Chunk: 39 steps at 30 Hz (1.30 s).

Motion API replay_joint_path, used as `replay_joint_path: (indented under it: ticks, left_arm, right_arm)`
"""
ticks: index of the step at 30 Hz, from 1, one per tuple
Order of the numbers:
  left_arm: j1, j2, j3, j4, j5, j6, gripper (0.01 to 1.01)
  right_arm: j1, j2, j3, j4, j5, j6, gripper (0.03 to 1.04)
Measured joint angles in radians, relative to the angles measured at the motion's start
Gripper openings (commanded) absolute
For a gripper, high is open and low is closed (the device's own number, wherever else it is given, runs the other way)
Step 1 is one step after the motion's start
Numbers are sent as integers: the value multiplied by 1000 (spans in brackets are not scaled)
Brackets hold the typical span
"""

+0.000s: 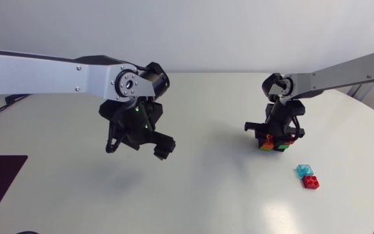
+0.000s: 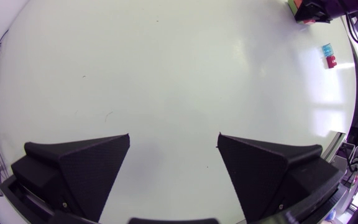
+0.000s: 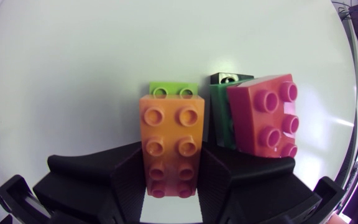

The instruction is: Sort duplo bricks by size, large to the right and small to the left

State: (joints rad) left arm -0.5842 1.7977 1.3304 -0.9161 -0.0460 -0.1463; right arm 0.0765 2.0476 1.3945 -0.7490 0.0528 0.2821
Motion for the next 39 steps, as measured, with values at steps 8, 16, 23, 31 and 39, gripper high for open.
replay_joint_path:
  ticks: [8, 16, 23, 31, 39]
  left_arm:
    - [-13, 7, 0, -3, 0, 0, 980]
    - [-13, 7, 0, -3, 0, 0, 980]
    - [-1, -8, -5, 0, 0, 0, 980]
    - [14, -71, -72, 38, 0, 0, 980]
    - [14, -76, -97, 70, 0, 4, 980]
  right_arm:
    - [15, 14, 18, -19, -1, -53, 1000]
    - [64, -119, -3, -24, 0, -76, 1000]
    - [51, -531, -12, -64, -82, -164, 1000]
    - [-85, -609, -162, -127, 113, -417, 998]
    - [-103, -528, -333, -134, 195, -570, 979]
